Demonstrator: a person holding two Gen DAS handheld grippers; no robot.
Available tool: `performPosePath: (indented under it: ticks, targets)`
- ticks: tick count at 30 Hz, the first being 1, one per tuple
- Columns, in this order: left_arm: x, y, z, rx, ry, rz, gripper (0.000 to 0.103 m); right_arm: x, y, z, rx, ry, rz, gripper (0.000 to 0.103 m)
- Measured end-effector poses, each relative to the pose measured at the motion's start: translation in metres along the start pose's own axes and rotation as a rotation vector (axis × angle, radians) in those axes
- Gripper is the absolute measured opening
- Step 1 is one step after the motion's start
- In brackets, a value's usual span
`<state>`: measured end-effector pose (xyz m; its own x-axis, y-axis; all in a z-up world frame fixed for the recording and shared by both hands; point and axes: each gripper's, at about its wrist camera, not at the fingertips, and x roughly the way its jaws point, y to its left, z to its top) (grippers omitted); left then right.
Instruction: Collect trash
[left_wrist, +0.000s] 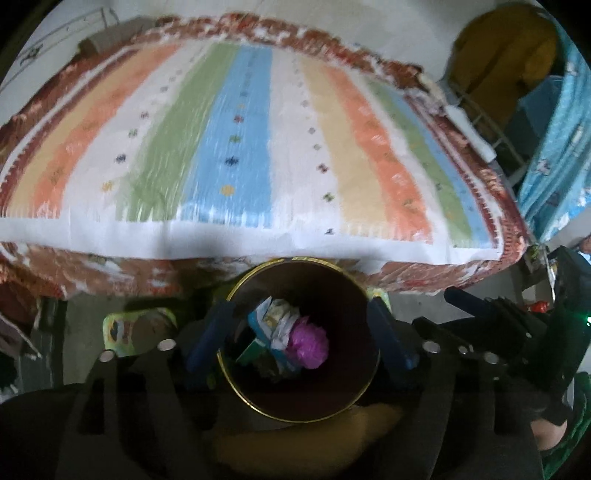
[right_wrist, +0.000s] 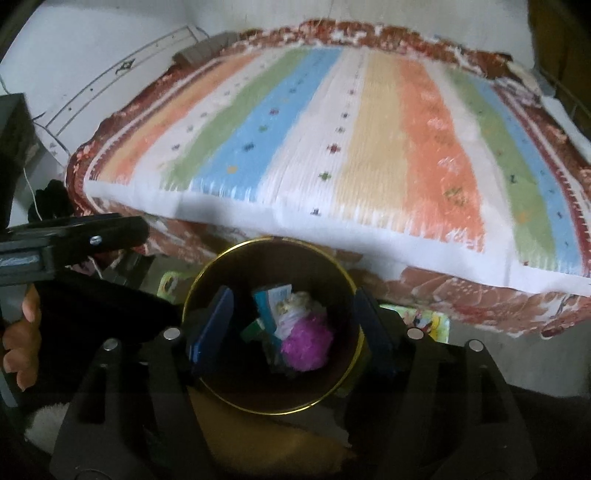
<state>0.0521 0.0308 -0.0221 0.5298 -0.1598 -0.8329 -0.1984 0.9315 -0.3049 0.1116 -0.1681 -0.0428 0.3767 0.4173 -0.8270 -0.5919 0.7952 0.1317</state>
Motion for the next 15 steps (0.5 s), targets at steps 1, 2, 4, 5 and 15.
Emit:
performPosePath:
  ticks: [1,2,4,5,15]
  targets:
    - [-0.006,-0.003,-0.004,0.019,-0.027,-0.005,0.085,-0.007,0.001,-0.002,-0.008,-0.027,-0.002,0.075]
    - [-0.01,-0.005,-0.007,0.04,-0.047,0.002,0.09,-0.012,0.002,-0.004,-0.014,-0.048,-0.003,0.081]
    - [-0.016,-0.01,-0.013,0.073,-0.078,0.021,0.095,-0.024,0.004,-0.008,-0.024,-0.097,-0.004,0.088]
    - [-0.018,-0.012,-0.016,0.09,-0.092,0.033,0.097,-0.029,0.004,-0.01,-0.027,-0.118,0.0,0.09]
    - [-0.025,-0.025,-0.039,0.19,-0.156,0.114,0.097,-0.052,0.009,-0.026,-0.041,-0.204,0.023,0.094]
